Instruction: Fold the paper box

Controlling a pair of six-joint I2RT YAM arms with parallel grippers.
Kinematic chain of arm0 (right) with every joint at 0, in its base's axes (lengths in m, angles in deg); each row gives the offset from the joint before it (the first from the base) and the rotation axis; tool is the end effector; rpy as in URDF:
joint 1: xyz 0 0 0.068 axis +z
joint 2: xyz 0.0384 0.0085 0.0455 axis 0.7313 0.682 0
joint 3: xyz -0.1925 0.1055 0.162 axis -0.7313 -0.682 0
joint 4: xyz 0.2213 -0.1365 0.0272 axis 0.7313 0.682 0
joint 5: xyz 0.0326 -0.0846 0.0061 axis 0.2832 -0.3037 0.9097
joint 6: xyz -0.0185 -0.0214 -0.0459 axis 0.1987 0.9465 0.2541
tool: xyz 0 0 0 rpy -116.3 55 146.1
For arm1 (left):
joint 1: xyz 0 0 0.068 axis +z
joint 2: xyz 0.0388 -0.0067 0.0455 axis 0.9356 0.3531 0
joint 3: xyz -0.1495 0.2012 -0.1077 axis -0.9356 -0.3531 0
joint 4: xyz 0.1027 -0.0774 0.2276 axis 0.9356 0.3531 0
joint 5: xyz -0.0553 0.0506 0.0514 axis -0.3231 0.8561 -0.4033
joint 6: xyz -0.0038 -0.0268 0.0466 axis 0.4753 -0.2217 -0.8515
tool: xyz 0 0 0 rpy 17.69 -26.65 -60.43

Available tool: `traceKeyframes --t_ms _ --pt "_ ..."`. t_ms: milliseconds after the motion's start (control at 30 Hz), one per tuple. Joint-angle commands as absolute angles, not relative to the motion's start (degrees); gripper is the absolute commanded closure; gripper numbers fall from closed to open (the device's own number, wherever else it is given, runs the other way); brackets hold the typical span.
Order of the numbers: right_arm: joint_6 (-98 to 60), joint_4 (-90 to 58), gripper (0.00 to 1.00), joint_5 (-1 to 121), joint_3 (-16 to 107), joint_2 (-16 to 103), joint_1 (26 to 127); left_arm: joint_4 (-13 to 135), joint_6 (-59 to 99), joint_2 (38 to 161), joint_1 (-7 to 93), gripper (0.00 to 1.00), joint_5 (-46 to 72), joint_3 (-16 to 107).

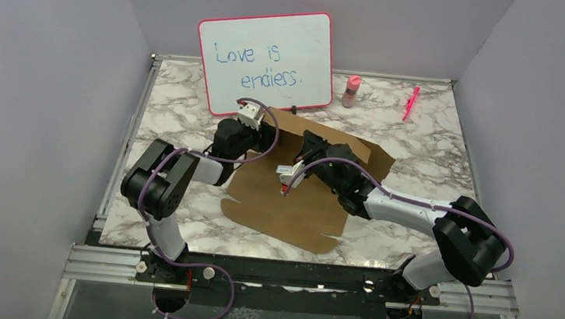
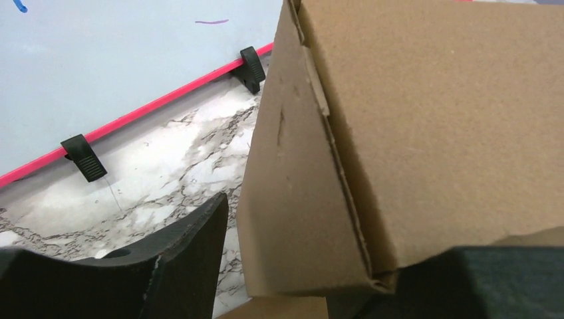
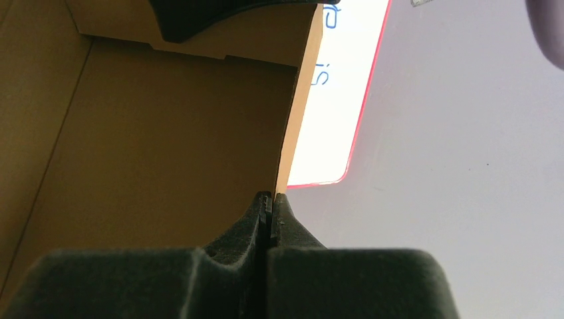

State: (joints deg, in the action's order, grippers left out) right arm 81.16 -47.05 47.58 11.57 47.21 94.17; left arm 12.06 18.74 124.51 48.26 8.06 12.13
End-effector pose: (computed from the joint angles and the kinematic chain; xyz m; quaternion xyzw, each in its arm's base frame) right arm 0.2221 0.2353 0.2276 -0.7282 0.2878 -0.2735 0.5587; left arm 0.3176 -0.1312 0.1659 0.1466 0.7540 -0.2575 0.5863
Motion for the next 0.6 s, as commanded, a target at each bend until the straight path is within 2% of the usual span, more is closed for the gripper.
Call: traceKeyframes --t_ms 0,267,567 --pt "79.3 -39.4 0.99 52.0 11.4 47.7 95.2 4.9 22.6 126.3 47.3 0.50 18.3 11.7" --pt "79.0 -39.1 0.99 52.0 11.3 47.9 95.2 1.3 25.3 126.8 44.4 0.62 32.0 10.1" --pt "78.7 -38.8 0.99 51.9 11.3 47.8 95.2 1.1 28.1 128.0 41.8 0.63 46.0 9.8"
